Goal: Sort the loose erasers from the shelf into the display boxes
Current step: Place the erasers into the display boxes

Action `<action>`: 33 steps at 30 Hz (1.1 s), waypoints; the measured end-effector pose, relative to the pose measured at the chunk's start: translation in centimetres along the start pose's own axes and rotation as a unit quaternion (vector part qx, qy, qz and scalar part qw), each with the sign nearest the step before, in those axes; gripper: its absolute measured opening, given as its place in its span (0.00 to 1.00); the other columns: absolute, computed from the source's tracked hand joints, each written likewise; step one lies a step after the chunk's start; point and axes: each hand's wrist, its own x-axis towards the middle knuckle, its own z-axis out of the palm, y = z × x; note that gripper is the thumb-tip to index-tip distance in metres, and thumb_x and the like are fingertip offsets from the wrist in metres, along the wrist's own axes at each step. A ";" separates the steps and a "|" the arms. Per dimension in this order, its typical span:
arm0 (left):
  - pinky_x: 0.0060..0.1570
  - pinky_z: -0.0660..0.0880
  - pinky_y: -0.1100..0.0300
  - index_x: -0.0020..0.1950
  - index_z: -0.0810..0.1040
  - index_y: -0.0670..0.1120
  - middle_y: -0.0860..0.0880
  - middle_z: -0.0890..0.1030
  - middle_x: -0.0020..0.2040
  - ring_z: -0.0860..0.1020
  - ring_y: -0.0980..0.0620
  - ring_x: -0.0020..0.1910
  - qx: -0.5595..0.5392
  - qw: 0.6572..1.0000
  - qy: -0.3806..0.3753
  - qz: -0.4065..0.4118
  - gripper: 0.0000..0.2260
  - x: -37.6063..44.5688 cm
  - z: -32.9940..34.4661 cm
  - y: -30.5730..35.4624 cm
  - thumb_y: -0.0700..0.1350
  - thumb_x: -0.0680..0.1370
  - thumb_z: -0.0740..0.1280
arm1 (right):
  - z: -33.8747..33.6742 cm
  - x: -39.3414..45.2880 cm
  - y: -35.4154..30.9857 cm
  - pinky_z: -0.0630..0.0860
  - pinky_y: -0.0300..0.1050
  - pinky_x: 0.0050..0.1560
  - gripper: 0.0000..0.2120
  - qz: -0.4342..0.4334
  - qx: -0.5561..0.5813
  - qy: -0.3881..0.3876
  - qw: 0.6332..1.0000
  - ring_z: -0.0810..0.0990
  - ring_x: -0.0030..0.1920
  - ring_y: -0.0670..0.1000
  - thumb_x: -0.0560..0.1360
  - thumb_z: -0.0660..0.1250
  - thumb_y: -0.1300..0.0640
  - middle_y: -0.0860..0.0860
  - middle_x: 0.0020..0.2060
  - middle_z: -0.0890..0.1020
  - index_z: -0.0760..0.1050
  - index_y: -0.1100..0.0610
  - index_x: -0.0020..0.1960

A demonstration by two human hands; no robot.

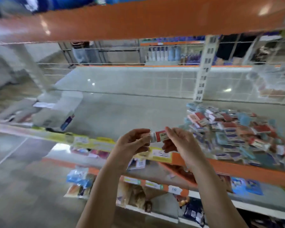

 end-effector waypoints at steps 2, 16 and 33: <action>0.33 0.74 0.68 0.51 0.79 0.45 0.49 0.79 0.38 0.78 0.57 0.33 0.003 1.000 0.021 0.007 0.09 -1.3 -3.8 0.2 0.34 0.74 0.66 | 3.8 0.1 0.2 0.77 0.38 0.32 0.11 0.006 -0.004 -0.049 0.999 0.78 0.28 0.49 0.72 0.67 0.54 0.52 0.26 0.78 0.75 0.62 0.39; 0.47 0.79 0.58 0.50 0.78 0.44 0.49 0.82 0.38 0.80 0.53 0.39 -0.117 0.985 0.114 0.050 0.07 -8.7 -31.4 5.6 0.35 0.76 0.63 | 32.9 1.5 0.5 0.72 0.39 0.27 0.04 0.071 0.102 -0.198 0.972 0.79 0.35 0.53 0.69 0.69 0.62 0.55 0.37 0.81 0.79 0.54 0.39; 0.39 0.72 0.69 0.52 0.81 0.45 0.49 0.80 0.41 0.77 0.58 0.39 0.100 0.988 0.120 0.017 0.07 0.3 -54.4 10.3 0.41 0.75 0.69 | 51.4 15.3 0.9 0.78 0.34 0.38 0.07 -0.022 -0.081 -0.239 0.967 0.81 0.34 0.43 0.75 0.65 0.63 0.47 0.35 0.83 0.80 0.53 0.47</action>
